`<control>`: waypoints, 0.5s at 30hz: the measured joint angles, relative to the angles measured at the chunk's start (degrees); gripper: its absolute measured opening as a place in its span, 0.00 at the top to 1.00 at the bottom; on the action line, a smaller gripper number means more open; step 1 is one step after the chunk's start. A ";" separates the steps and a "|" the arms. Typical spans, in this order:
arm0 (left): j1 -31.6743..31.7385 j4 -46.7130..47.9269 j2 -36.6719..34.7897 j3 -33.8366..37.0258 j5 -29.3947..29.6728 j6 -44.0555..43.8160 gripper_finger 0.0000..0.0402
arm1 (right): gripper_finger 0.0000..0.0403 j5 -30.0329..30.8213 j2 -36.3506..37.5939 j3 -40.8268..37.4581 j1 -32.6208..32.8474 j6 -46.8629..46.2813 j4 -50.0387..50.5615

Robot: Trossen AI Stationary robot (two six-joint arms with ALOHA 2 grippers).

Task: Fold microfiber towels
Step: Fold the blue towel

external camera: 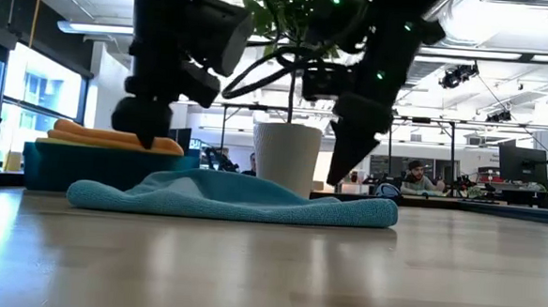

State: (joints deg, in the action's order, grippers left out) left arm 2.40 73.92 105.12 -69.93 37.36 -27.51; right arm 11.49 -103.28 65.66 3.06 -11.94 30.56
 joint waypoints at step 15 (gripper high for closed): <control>-3.68 -7.83 -2.25 0.00 -28.85 10.16 0.68 | 0.67 -0.61 0.32 -11.52 4.13 -2.81 -9.94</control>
State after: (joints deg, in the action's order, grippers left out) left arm -1.28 66.08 102.87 -69.93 8.51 -17.35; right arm 10.88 -102.96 54.14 7.19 -14.75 20.62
